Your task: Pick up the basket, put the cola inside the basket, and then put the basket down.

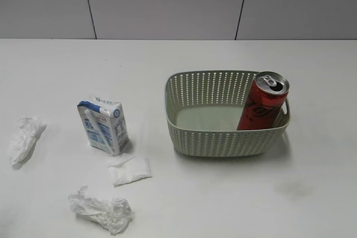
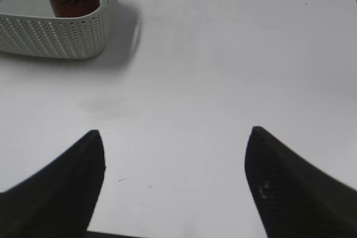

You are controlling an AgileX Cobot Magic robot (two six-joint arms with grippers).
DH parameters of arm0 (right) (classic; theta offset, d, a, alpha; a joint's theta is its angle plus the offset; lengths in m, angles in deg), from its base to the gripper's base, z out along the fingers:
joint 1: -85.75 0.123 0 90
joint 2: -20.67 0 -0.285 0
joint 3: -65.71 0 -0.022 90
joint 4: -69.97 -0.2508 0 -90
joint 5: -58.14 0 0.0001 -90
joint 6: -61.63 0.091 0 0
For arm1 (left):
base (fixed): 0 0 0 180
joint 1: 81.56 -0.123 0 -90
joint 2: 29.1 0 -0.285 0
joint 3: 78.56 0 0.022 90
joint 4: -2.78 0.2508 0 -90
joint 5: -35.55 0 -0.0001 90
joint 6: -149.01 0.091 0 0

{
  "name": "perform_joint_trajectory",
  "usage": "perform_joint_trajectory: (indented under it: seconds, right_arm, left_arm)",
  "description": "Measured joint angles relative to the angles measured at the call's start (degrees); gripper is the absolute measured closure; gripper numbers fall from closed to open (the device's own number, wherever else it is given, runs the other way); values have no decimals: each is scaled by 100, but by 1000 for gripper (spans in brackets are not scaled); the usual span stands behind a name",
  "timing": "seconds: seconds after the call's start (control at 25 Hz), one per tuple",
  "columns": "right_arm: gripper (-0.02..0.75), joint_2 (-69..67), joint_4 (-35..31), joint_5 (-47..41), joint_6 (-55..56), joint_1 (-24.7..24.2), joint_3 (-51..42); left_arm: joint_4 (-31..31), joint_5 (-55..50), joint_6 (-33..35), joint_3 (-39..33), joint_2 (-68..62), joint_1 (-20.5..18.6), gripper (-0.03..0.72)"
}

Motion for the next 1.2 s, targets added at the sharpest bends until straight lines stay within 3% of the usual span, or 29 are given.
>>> perform_joint_trajectory:
  seconds: [0.72,1.2]
  right_arm:
    - [146,0,-11,0,0,0,0]
    - [146,0,-28,0,0,0,0]
  left_arm:
    - [0,-18,0,-90,3422,0,99]
    - [-6,-45,0,-146,3934,0,102]
